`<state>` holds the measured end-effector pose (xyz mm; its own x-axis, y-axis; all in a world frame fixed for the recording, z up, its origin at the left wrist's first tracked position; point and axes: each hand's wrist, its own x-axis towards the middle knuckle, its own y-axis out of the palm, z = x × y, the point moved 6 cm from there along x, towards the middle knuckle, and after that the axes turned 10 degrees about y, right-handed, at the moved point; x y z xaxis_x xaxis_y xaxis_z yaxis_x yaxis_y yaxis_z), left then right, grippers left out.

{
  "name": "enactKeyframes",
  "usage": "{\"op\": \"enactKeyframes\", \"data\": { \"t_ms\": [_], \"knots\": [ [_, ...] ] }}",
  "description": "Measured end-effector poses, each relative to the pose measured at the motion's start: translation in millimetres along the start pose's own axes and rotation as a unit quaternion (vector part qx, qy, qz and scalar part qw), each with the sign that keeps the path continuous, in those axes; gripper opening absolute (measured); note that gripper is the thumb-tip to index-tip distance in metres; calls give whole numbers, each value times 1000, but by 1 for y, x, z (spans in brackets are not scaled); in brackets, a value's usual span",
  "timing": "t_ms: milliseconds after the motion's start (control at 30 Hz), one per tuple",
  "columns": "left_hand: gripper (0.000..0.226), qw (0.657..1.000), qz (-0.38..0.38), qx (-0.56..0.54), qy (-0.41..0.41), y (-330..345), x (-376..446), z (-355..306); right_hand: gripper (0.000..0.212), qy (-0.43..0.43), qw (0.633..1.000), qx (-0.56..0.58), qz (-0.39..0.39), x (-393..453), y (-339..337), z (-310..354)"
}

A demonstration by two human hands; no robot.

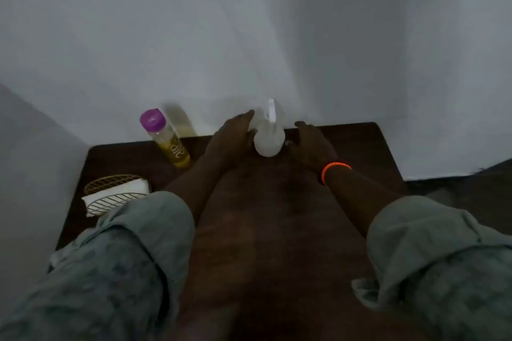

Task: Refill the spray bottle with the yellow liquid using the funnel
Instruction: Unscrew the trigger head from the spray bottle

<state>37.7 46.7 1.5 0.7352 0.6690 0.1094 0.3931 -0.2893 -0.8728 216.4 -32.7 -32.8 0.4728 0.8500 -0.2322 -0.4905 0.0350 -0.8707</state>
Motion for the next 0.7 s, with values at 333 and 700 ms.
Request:
{"op": "enactKeyframes", "data": {
  "t_ms": [333, 700],
  "knots": [
    [43, 997, -15, -70, 21, 22, 42, 6, 61, -63, 994, 89, 28, 24, 23, 24],
    [25, 991, -106, -86, 14, 10, 7, -16, 28, -84, 990, 111, 1, -9, 6, 39]
  ]
}}
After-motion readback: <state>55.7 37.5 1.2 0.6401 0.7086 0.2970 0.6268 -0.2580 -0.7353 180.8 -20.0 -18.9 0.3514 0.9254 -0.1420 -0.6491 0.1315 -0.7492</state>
